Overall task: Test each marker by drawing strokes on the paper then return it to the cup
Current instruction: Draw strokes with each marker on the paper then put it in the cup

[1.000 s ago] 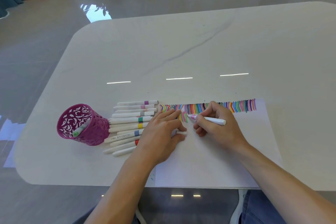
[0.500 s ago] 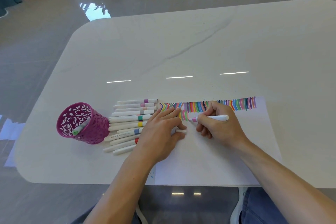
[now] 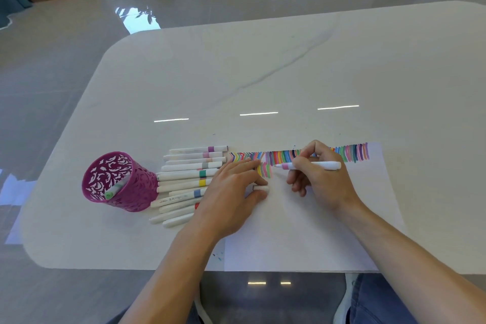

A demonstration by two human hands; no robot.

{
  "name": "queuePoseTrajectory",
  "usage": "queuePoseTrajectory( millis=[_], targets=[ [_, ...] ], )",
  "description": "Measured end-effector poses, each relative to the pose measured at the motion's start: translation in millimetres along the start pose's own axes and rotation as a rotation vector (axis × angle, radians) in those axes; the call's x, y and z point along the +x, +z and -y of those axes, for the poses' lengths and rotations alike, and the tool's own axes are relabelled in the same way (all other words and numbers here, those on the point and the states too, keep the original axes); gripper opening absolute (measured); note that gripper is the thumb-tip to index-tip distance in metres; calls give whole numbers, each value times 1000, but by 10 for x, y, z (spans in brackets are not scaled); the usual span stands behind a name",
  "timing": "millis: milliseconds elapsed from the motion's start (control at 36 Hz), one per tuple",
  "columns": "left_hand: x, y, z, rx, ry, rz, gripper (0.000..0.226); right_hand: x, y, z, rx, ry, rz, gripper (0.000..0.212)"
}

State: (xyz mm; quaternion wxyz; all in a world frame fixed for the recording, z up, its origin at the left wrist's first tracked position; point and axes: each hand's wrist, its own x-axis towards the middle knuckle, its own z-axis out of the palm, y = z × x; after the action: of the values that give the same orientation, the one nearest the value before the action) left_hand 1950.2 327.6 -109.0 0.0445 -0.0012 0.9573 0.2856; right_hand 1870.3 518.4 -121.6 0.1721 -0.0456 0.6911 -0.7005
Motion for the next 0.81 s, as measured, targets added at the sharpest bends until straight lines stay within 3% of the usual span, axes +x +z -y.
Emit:
queuePoseTrajectory(
  millis=[222,361,500,583,806],
  targets=[
    [-9,-17,-16,-62,-37,-58,16,-7,26,150,91,-36,-18,12],
    [-1,-57,-29,-122,-22,-176,18,-16,26,215,74,-76,-37,9],
    [2,-97,-37,-163,-17,-267,18,-26,42,278,159,-50,-36,7],
    [10,-93,-35,-213,-23,-313,16,-34,41,293,158,-65,-38,17],
    [27,-63,-42,-460,-143,-264,19,-57,69,319,159,-116,-32,14]
  ],
)
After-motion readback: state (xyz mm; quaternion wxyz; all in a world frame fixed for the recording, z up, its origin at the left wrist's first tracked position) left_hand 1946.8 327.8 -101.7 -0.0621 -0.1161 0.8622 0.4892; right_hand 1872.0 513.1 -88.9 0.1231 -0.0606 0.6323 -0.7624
